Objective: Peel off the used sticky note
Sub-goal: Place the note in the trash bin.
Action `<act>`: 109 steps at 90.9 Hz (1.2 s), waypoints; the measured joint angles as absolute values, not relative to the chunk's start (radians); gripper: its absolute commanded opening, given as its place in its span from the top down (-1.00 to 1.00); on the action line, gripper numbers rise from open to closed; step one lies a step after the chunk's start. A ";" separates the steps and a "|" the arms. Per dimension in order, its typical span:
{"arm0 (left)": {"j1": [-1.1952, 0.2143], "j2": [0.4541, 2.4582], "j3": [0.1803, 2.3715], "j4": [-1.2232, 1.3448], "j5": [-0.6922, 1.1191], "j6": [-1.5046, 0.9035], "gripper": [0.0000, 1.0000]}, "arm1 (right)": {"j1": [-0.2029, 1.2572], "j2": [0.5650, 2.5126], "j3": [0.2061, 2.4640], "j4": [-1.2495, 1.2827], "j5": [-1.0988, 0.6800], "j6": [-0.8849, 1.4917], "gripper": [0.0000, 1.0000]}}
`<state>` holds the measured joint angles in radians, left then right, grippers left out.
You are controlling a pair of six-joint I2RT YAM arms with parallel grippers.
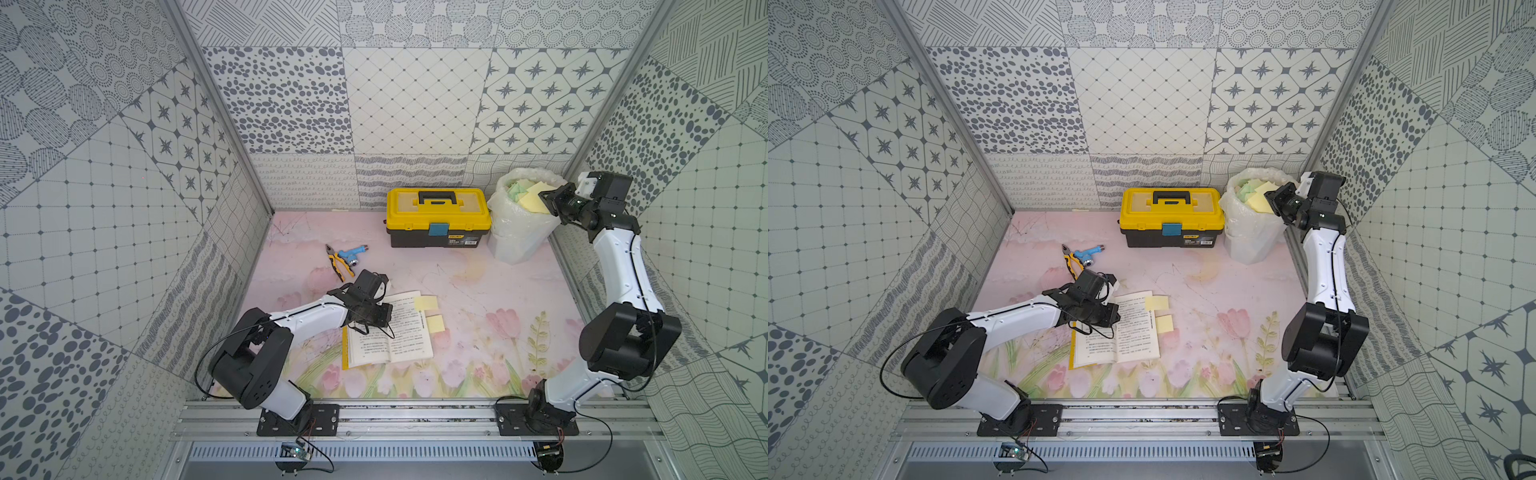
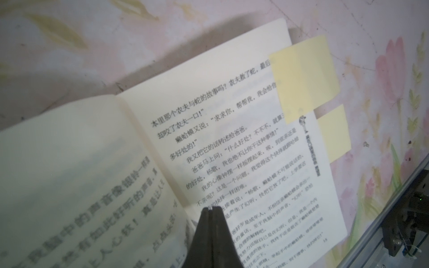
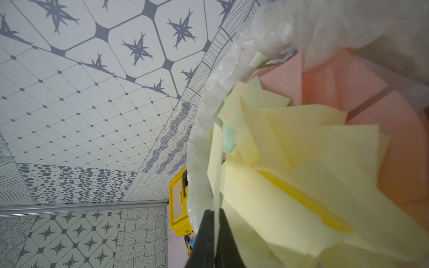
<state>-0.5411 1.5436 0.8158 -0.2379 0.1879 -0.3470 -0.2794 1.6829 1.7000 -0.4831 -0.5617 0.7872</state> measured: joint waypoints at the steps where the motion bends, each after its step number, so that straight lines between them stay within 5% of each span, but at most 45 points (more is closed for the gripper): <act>1: -0.542 1.544 0.816 -0.238 0.188 -0.346 1.00 | -0.279 1.685 1.703 -0.485 -0.561 0.785 0.70; 17: -0.542 1.544 0.822 -0.244 0.188 -0.345 1.00 | -0.279 1.706 1.743 -0.530 -0.545 0.773 0.15; 37: -0.543 1.544 0.828 -0.244 0.188 -0.344 1.00 | -0.284 1.697 1.765 -0.593 -0.488 0.729 -0.28; 80: -0.549 1.542 0.828 -0.244 0.189 -0.344 1.00 | -0.322 1.543 1.736 -0.725 -0.393 0.641 -0.66; 109: -0.556 1.527 0.828 -0.241 0.223 -0.344 0.98 | -0.262 1.325 1.407 -0.674 -0.456 0.643 -0.70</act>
